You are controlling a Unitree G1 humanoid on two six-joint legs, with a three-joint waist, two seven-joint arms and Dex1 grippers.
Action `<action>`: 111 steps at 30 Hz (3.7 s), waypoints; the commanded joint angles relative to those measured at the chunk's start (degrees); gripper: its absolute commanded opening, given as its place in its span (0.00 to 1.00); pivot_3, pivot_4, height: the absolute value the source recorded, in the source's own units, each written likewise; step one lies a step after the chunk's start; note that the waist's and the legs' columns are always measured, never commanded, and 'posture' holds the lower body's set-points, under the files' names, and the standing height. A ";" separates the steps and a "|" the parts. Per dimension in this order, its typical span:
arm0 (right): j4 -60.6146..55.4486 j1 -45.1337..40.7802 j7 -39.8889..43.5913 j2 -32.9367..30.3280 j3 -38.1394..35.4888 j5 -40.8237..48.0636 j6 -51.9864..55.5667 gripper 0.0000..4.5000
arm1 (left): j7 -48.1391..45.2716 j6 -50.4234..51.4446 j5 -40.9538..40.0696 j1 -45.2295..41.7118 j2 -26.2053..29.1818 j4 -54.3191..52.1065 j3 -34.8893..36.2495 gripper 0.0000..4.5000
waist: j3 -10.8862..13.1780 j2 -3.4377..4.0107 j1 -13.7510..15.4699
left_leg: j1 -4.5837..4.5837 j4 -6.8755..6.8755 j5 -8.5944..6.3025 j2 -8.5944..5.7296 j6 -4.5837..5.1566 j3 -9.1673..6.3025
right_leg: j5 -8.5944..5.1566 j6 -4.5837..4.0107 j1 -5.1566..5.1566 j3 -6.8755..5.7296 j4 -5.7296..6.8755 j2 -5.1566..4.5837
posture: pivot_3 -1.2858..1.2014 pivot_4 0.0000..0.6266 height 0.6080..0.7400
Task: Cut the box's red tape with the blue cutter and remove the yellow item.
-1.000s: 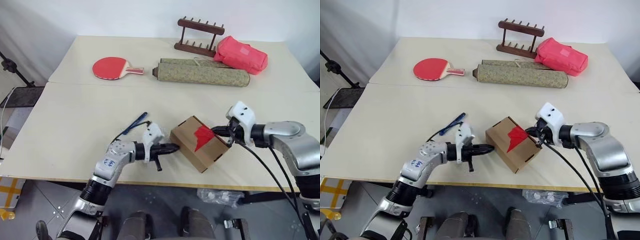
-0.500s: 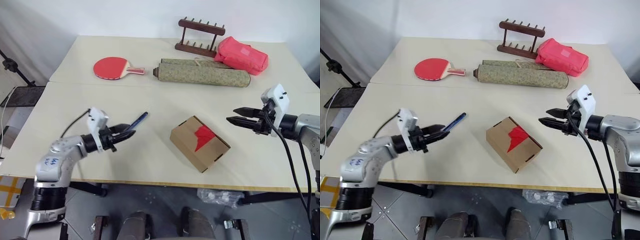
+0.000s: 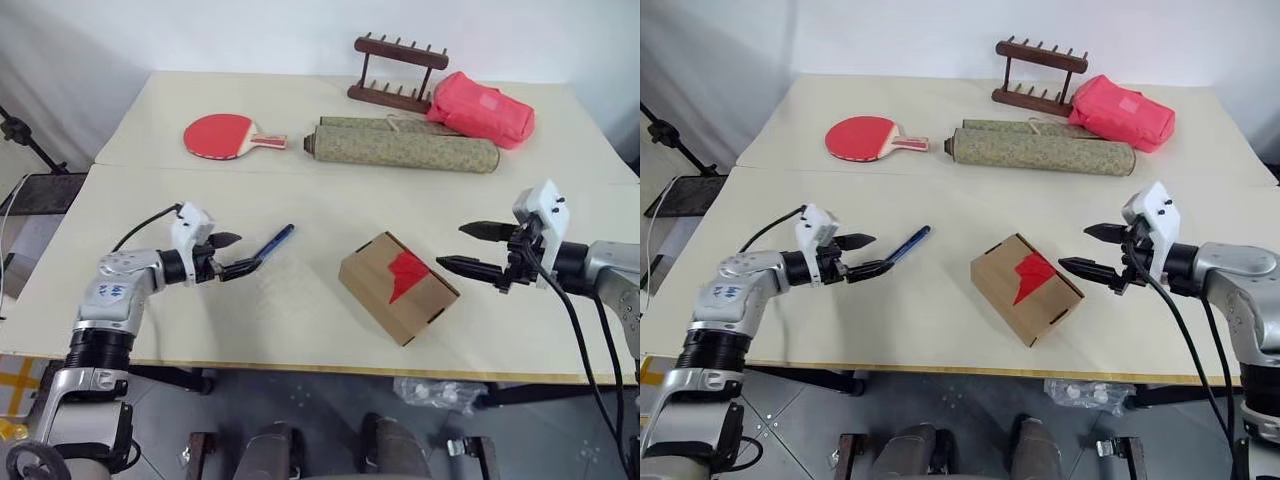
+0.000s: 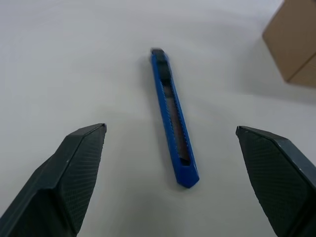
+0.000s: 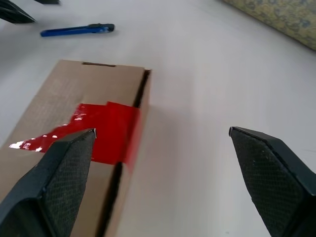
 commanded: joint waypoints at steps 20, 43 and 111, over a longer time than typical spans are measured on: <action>-4.59 1.63 -4.56 -1.31 -3.54 2.80 0.33 1.00 | -5.41 -2.73 13.87 -9.38 -2.28 15.56 -10.64 0.35 | -0.03 0.02 0.07 | 0.20 0.00 0.02 -0.05 0.05 0.06 | 0.00 0.00 0.10 0.10 0.11 -0.09 | 0.52 0.24 1.00; -10.08 -9.85 -5.87 0.15 3.33 3.44 2.59 1.00 | -7.23 -4.31 11.97 -3.67 1.52 4.27 -8.20 0.09 | -0.04 0.03 -0.36 | 0.22 0.00 0.01 -0.01 0.04 0.06 | 0.00 0.00 0.06 0.11 0.18 -0.10 | 0.52 0.24 1.00; 12.62 -26.63 11.58 31.81 54.45 -39.64 -29.12 0.00 | -17.69 -7.53 6.00 21.00 16.21 -34.41 -8.66 0.09 | 0.01 -0.01 -2.88 | 0.26 -0.08 -0.20 0.18 -0.14 0.07 | -0.03 -0.04 -0.11 0.04 0.39 0.13 | 0.52 0.24 1.00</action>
